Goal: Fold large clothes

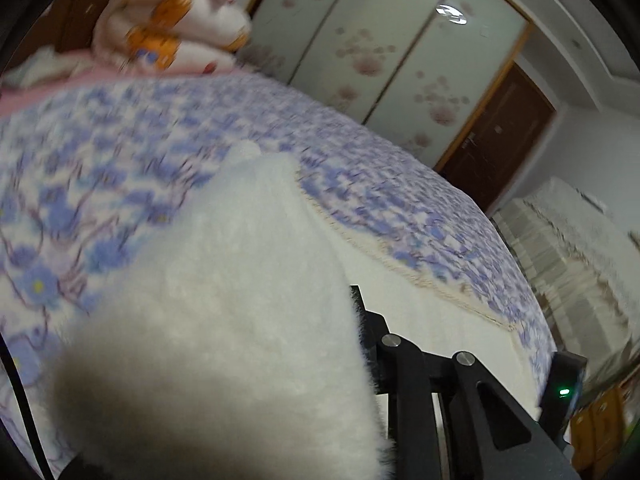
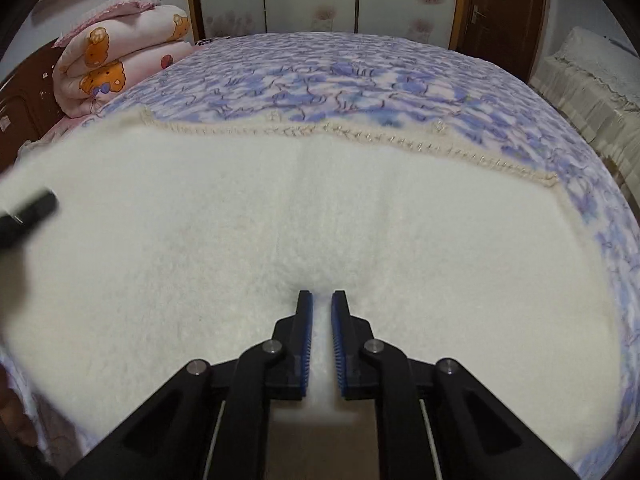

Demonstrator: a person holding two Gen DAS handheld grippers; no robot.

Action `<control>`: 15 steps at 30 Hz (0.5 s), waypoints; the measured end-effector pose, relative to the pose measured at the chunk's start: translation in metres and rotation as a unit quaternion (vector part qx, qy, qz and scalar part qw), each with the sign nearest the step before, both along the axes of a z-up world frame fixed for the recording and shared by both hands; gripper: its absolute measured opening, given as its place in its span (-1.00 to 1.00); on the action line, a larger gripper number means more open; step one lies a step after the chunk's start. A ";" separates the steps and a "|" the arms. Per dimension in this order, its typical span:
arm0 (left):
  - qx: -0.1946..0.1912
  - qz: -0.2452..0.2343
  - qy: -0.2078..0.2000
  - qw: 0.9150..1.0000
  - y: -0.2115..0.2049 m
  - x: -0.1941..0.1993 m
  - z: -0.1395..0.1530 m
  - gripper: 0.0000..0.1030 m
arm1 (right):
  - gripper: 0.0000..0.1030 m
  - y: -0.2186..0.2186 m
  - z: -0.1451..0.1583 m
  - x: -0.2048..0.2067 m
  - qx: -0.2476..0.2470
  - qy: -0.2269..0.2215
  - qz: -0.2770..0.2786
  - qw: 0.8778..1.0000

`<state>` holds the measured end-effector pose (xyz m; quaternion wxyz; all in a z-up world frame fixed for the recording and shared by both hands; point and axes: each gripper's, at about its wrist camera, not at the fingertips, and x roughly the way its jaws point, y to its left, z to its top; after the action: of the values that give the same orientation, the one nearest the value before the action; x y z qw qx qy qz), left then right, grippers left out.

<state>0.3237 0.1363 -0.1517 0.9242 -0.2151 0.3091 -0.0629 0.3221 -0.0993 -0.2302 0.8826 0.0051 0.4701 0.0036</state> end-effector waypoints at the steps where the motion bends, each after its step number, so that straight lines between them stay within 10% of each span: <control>1: 0.012 -0.008 -0.014 1.000 -0.010 -0.004 0.011 -0.62 | -0.80 0.000 0.000 -0.001 0.001 -0.002 0.001 1.000; 9: 0.071 -0.085 -0.074 0.991 -0.103 -0.014 0.080 -0.62 | -0.81 -0.070 0.008 -0.008 0.206 0.040 -0.016 0.978; 15: 0.078 -0.165 -0.077 0.980 -0.211 -0.022 0.093 -0.63 | -0.81 -0.160 0.054 -0.090 0.180 -0.040 -0.135 0.974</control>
<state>0.3017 -0.0750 -0.0590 0.9362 -0.0832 0.2718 -0.2069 0.2319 -0.2596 -0.1760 0.8776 0.2271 0.4210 -0.0312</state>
